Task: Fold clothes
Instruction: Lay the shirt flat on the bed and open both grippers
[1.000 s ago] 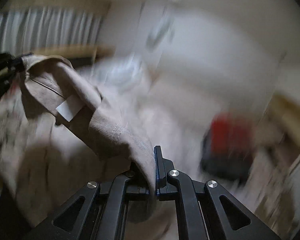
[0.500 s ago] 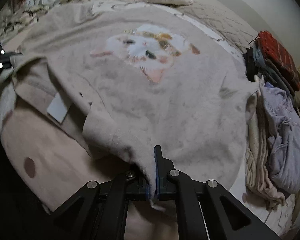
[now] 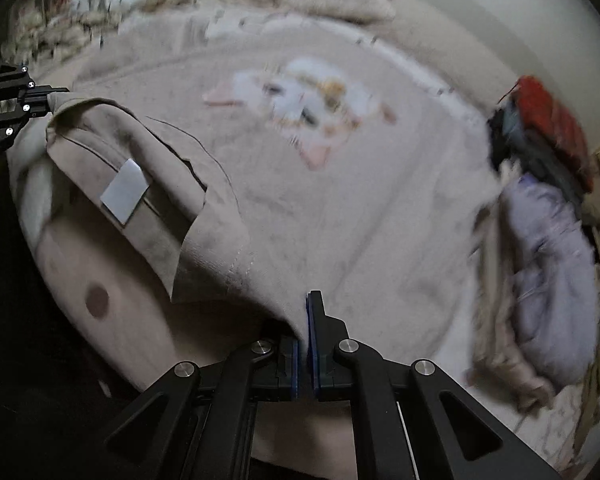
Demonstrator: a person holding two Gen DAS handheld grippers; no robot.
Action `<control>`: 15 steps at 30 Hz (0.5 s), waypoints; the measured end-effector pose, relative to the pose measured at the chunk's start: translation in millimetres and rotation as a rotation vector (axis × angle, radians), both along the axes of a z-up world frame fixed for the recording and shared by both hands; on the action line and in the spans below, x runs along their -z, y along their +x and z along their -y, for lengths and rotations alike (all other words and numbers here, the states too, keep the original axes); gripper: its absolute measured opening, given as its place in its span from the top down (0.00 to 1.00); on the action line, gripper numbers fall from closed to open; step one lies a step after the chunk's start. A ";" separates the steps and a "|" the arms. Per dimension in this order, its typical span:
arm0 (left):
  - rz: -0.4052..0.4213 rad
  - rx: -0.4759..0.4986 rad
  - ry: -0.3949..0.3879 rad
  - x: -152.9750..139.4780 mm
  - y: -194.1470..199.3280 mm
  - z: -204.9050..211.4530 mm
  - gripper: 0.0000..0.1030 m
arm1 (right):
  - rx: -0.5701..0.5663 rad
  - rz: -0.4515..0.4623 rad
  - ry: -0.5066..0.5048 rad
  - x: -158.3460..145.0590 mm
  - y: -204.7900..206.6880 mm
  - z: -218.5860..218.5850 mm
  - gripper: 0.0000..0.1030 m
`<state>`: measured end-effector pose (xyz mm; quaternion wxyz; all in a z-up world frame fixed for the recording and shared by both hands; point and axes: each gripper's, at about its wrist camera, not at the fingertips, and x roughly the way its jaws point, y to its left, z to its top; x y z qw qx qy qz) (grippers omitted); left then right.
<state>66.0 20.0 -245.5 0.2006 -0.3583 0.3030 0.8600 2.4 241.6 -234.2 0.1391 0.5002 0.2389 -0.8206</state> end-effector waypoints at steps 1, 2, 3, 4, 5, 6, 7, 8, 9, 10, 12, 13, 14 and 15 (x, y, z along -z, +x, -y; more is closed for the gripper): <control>0.000 -0.001 0.001 3.3 1.0 0.1 0.96 | -0.003 0.020 -0.002 7.2 2.0 -0.4 0.95; 0.003 -0.003 0.006 4.8 1.3 0.5 0.96 | -0.008 0.016 -0.003 10.0 5.0 -1.0 0.95; 0.009 -0.009 0.019 2.9 0.1 1.6 0.96 | -0.014 0.004 -0.005 11.6 8.3 -1.7 0.95; 0.014 -0.012 0.029 1.2 -0.5 2.3 0.96 | -0.010 -0.006 -0.014 11.2 11.6 -3.5 0.95; 0.014 -0.013 0.035 -0.4 -0.1 2.3 0.94 | -0.004 -0.017 -0.025 10.4 15.0 -5.7 0.91; 0.015 -0.013 0.041 -2.0 0.4 2.3 0.94 | 0.015 -0.011 -0.037 11.6 17.4 -8.9 0.78; 0.016 -0.011 0.044 -3.0 1.3 1.8 0.92 | 0.033 -0.013 -0.048 12.9 19.8 -11.5 0.70; 0.020 -0.005 0.041 -3.1 3.3 0.5 0.87 | 0.046 -0.030 -0.061 13.7 23.8 -14.1 0.55; 0.026 0.001 0.041 -3.2 5.8 -0.7 0.79 | 0.058 -0.051 -0.075 14.3 28.1 -16.7 0.34; 0.029 0.006 0.041 -3.3 8.5 -1.8 0.75 | 0.077 -0.047 -0.084 16.4 29.4 -18.9 0.26; 0.025 0.013 0.039 -4.3 15.3 -3.5 0.67 | 0.120 -0.027 -0.100 21.5 30.2 -23.1 0.17; 0.020 0.018 0.034 -5.4 19.3 -4.6 0.67 | 0.137 -0.017 -0.113 22.0 29.0 -24.6 0.17; 0.011 0.027 0.027 -7.2 24.1 -6.0 0.67 | 0.151 -0.005 -0.117 20.4 27.2 -25.1 0.17; -0.001 0.036 0.020 -8.8 28.7 -7.6 0.67 | 0.167 0.003 -0.109 16.5 26.3 -23.1 0.17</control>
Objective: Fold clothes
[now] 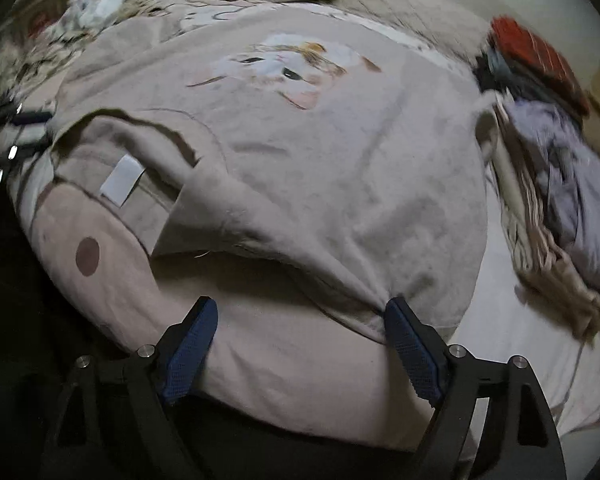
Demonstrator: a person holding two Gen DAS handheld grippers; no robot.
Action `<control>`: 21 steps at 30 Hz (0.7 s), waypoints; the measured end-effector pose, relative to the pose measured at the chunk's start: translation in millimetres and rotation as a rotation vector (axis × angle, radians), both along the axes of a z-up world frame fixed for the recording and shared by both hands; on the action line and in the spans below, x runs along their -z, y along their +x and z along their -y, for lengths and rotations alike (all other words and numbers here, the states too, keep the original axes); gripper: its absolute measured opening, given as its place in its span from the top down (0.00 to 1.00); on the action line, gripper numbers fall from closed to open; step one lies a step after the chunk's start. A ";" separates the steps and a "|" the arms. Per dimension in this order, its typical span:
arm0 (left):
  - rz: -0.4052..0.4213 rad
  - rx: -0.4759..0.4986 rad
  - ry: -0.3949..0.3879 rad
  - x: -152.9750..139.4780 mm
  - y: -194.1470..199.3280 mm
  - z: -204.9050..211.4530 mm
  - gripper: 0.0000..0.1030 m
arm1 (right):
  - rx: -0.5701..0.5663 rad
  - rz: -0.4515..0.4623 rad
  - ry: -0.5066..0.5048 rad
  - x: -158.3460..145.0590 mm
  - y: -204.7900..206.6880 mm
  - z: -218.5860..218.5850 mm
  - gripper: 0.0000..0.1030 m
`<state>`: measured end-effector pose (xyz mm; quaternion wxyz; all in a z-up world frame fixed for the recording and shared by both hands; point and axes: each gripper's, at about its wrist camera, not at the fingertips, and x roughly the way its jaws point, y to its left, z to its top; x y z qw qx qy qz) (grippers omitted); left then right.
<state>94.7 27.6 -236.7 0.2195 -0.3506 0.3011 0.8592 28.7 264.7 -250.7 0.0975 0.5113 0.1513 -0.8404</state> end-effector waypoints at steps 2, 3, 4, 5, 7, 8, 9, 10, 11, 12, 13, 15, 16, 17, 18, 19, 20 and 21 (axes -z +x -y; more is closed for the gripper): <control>-0.040 0.034 -0.031 0.0 8.5 -5.7 0.67 | -0.018 -0.049 0.015 -12.3 6.2 8.7 0.17; -0.061 0.054 -0.050 0.6 12.7 -9.1 0.67 | -0.049 -0.098 0.031 -19.5 11.8 15.1 0.17; -0.081 0.078 -0.072 2.6 16.3 -13.3 0.67 | -0.088 -0.142 0.072 -23.0 16.7 23.0 0.17; -0.093 0.105 -0.097 6.8 18.2 -18.1 0.67 | -0.136 -0.180 0.127 -23.4 21.4 31.8 0.17; -0.106 0.144 -0.130 14.3 19.1 -25.1 0.67 | -0.253 -0.243 0.249 -16.4 31.5 50.2 0.17; -0.117 0.159 -0.137 16.7 18.8 -28.0 0.67 | -0.303 -0.273 0.315 -10.0 36.0 57.5 0.20; -0.128 0.174 -0.145 19.2 18.6 -31.0 0.67 | -0.351 -0.301 0.383 -3.0 40.4 64.2 0.30; -0.137 0.186 -0.149 20.5 17.7 -33.7 0.67 | -0.408 -0.324 0.451 5.7 44.6 69.0 0.38; -0.142 0.194 -0.146 19.3 16.0 -36.0 0.67 | -0.467 -0.345 0.518 14.7 48.9 73.2 0.46; -0.147 0.202 -0.142 17.2 14.8 -38.0 0.67 | -0.505 -0.366 0.550 18.7 51.2 74.7 0.49; -0.152 0.210 -0.139 15.4 14.2 -40.4 0.67 | -0.537 -0.387 0.571 21.3 53.0 75.5 0.51; -0.167 0.234 -0.139 13.3 14.8 -45.5 0.67 | -0.594 -0.428 0.600 24.1 57.6 81.8 0.51; -0.172 0.247 -0.140 13.1 15.3 -48.5 0.67 | -0.623 -0.448 0.613 25.3 60.0 85.2 0.51; -0.174 0.258 -0.140 13.5 15.7 -52.4 0.67 | -0.647 -0.460 0.615 25.1 60.6 88.0 0.51; -0.173 0.268 -0.137 13.5 15.6 -55.1 0.67 | -0.668 -0.460 0.601 23.7 60.0 89.1 0.56; -0.164 0.275 -0.130 12.8 14.7 -58.1 0.67 | -0.687 -0.456 0.584 22.1 59.1 89.8 0.62; -0.140 0.274 -0.113 10.9 11.8 -59.6 0.67 | -0.701 -0.442 0.571 20.5 58.8 91.2 0.74; -0.111 0.268 -0.091 8.5 8.2 -59.2 0.77 | -0.714 -0.424 0.559 18.8 58.6 92.8 0.84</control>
